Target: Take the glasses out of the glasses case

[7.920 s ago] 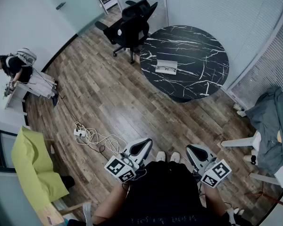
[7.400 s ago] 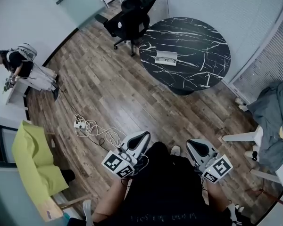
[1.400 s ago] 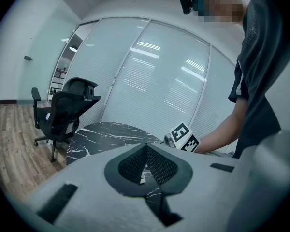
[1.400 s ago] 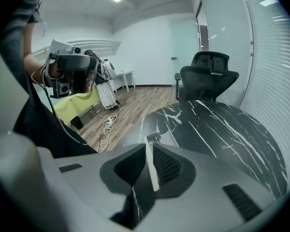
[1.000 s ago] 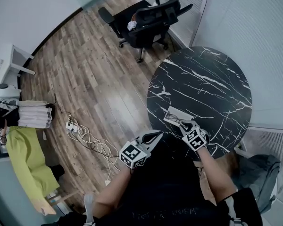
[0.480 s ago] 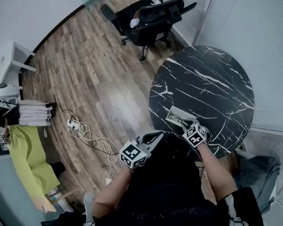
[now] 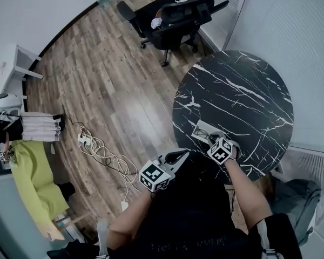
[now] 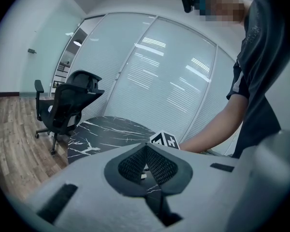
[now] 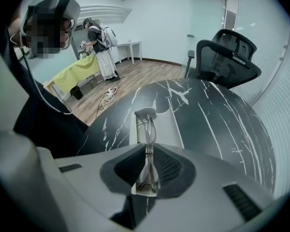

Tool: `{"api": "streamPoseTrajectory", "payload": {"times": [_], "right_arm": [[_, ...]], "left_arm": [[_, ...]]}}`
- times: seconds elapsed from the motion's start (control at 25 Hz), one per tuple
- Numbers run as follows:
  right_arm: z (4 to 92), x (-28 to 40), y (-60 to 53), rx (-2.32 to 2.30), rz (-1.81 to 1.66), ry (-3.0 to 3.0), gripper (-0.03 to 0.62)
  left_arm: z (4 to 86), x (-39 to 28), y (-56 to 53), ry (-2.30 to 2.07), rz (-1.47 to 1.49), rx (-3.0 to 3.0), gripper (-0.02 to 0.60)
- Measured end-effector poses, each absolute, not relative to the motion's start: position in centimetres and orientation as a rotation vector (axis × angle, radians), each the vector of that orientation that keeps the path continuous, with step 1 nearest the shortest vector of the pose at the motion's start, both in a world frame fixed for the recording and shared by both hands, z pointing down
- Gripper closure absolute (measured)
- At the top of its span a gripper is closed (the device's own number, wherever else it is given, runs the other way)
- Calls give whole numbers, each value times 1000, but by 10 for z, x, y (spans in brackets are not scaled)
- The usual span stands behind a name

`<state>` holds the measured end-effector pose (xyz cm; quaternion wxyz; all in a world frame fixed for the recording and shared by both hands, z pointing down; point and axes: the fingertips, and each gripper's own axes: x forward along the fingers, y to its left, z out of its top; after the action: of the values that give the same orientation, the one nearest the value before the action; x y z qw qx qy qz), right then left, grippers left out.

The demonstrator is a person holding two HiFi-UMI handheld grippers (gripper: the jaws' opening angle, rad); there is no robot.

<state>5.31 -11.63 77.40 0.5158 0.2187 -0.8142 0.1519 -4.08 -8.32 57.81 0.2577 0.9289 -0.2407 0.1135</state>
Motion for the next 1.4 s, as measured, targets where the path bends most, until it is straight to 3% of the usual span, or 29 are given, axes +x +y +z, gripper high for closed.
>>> {"api": "streamPoseTrajectory", "payload": {"times": [1.4], "right_arm": [[780, 60, -127, 544, 394, -1925, 563]], "left_arm": [[590, -28, -87, -612, 368, 2509, 563]]}}
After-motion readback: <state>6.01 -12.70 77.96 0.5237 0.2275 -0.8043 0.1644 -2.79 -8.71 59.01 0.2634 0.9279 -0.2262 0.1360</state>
